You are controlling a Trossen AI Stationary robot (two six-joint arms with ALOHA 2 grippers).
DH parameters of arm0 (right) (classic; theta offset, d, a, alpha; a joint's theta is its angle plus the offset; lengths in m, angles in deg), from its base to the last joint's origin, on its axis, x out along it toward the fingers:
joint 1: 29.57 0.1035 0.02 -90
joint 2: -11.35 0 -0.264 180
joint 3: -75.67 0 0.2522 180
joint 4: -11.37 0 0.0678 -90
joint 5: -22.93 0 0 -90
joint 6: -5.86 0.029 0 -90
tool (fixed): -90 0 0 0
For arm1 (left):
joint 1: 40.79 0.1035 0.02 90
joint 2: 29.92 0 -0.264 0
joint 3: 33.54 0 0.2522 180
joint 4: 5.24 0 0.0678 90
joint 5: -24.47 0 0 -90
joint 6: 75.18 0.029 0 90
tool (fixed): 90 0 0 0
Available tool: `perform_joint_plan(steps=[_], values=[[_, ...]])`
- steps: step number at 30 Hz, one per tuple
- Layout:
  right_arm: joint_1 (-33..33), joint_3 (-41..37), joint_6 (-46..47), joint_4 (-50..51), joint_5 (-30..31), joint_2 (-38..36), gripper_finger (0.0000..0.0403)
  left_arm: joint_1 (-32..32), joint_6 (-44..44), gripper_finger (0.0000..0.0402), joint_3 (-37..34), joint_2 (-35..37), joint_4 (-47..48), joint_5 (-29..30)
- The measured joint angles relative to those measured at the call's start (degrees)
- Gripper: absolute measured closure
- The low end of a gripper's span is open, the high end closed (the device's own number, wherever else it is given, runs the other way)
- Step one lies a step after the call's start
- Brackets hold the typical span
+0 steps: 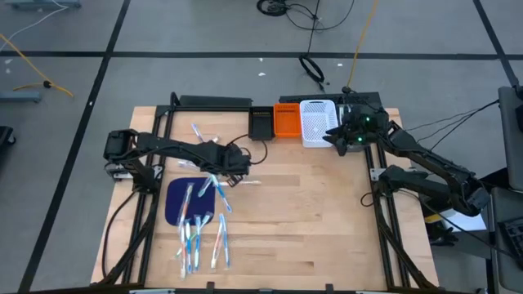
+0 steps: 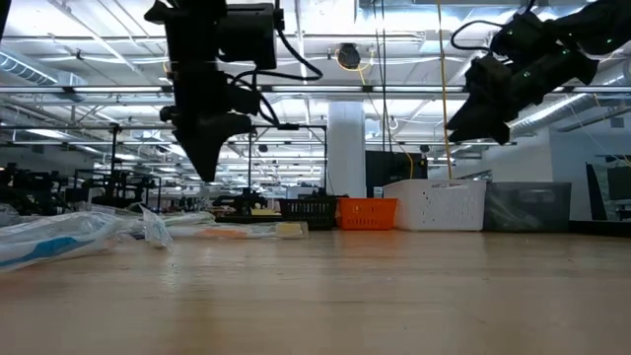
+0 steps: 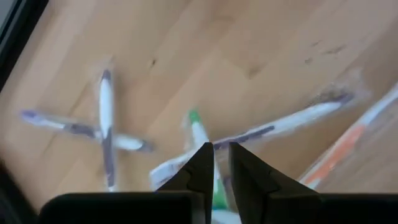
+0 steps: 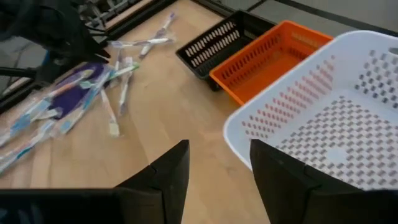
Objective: Pick & Place Toothbrushes
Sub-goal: Put the green toothbrush into the gray bin
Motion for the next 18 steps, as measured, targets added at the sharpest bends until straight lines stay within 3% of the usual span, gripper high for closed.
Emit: perform_joint_plan(steps=[11,18], values=[[3.17,0.00,0.95,-0.88,0.02,0.00,0.0238,1.48,-6.91,0.0219,-4.25,-0.02,0.84,0.31],[3.70,0.00,0.95,-1.01,0.20,0.00,0.0238,2.86,-9.43,0.0193,-7.14,-0.02,-0.56,-1.17]])
